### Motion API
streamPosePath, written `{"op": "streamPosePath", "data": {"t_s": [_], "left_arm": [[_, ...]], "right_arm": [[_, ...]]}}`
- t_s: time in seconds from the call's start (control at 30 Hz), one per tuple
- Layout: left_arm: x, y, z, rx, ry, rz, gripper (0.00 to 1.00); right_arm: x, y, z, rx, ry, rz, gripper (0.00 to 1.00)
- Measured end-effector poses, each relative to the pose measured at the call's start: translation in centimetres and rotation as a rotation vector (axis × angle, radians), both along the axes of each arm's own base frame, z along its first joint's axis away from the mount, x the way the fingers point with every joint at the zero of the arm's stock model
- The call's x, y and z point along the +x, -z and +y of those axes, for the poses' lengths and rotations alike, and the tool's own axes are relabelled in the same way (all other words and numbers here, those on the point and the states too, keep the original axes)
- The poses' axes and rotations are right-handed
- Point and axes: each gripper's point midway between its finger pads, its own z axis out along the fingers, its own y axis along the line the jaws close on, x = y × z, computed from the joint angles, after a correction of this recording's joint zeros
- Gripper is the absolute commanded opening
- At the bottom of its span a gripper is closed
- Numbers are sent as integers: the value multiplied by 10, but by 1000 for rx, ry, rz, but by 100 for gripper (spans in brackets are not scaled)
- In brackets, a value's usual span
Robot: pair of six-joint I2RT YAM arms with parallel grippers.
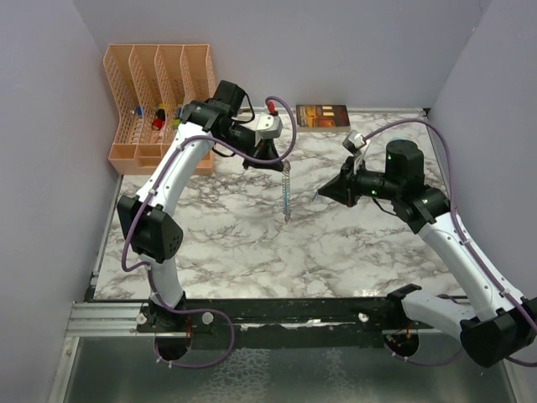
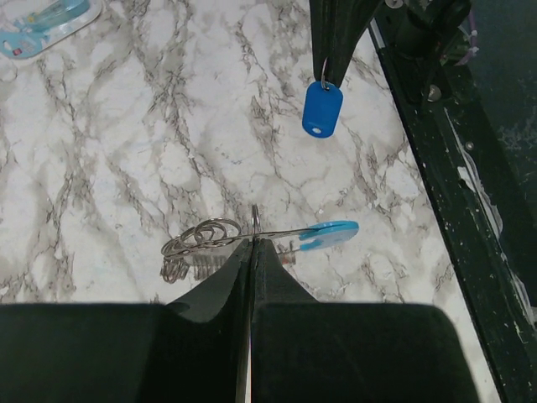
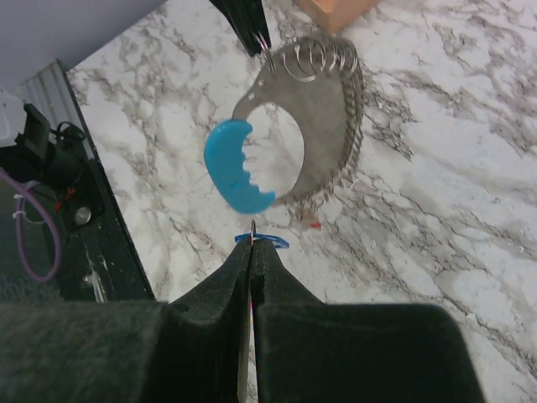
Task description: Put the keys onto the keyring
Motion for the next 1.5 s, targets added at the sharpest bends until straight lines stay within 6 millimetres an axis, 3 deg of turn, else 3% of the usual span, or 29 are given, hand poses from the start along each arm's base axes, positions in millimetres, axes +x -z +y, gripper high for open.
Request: {"op": "streamPosePath", "data": {"t_s": [0.17, 0.33, 0.63, 0.8, 1.17, 1.5], "left_arm": [[-11, 0, -9, 3, 36, 0, 0], [-17, 1, -16, 4, 56, 3, 0], [-13, 1, -17, 17, 32, 10, 0], [-11, 0, -19, 16, 20, 13, 0], [-11, -1, -21, 19, 10, 30, 0], [-12, 0, -23, 30, 4, 36, 0]], "right_arm": [[3, -21, 7, 41, -24, -21, 1], [12, -30, 18, 57, -27, -4, 1], [17, -44, 39, 74, -19, 28, 1], [19, -43, 51, 68, -20, 56, 1], [34, -38, 55, 47, 50, 100, 1], [34, -27, 65, 16, 63, 138, 1]]}}
